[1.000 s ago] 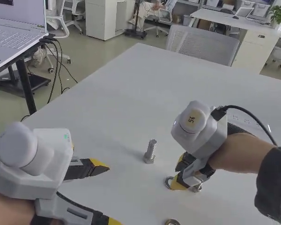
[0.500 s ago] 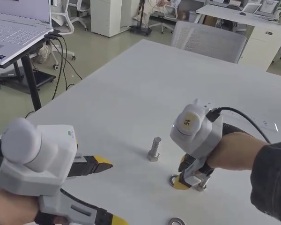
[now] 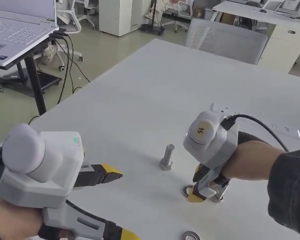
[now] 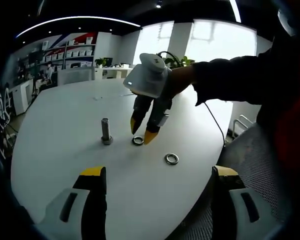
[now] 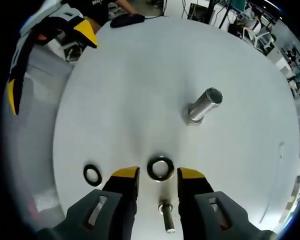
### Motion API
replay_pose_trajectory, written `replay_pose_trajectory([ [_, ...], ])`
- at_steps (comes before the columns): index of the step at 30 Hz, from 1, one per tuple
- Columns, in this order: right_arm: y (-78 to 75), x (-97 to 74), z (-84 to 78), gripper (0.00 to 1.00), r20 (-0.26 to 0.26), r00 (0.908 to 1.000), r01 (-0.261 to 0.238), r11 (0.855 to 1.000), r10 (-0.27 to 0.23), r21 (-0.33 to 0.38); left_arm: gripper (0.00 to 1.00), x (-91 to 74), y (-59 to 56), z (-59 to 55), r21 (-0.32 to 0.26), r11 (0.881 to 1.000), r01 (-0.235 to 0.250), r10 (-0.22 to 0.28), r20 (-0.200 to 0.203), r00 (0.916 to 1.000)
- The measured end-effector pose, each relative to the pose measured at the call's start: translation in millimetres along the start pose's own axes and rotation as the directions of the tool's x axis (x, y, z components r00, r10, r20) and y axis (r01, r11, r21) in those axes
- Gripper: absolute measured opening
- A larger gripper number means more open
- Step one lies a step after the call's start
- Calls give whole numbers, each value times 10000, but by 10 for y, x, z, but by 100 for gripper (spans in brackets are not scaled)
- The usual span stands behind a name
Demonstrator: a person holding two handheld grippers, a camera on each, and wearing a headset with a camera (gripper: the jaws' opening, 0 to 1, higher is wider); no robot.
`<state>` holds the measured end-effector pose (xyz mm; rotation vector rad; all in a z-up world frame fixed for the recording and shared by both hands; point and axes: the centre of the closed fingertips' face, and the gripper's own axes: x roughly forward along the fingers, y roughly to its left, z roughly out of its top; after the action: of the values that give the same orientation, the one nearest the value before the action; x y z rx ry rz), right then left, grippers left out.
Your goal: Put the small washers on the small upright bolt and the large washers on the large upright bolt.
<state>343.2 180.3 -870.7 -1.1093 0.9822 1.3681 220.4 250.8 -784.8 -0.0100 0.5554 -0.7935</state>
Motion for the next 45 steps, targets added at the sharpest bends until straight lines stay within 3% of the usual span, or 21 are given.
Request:
replay_pose_trajectory([
  [45,-25,77,-6,25,-20,9999,-106,9999,106,40,87,2,10,11,-70,10000,-1,2,54,10000],
])
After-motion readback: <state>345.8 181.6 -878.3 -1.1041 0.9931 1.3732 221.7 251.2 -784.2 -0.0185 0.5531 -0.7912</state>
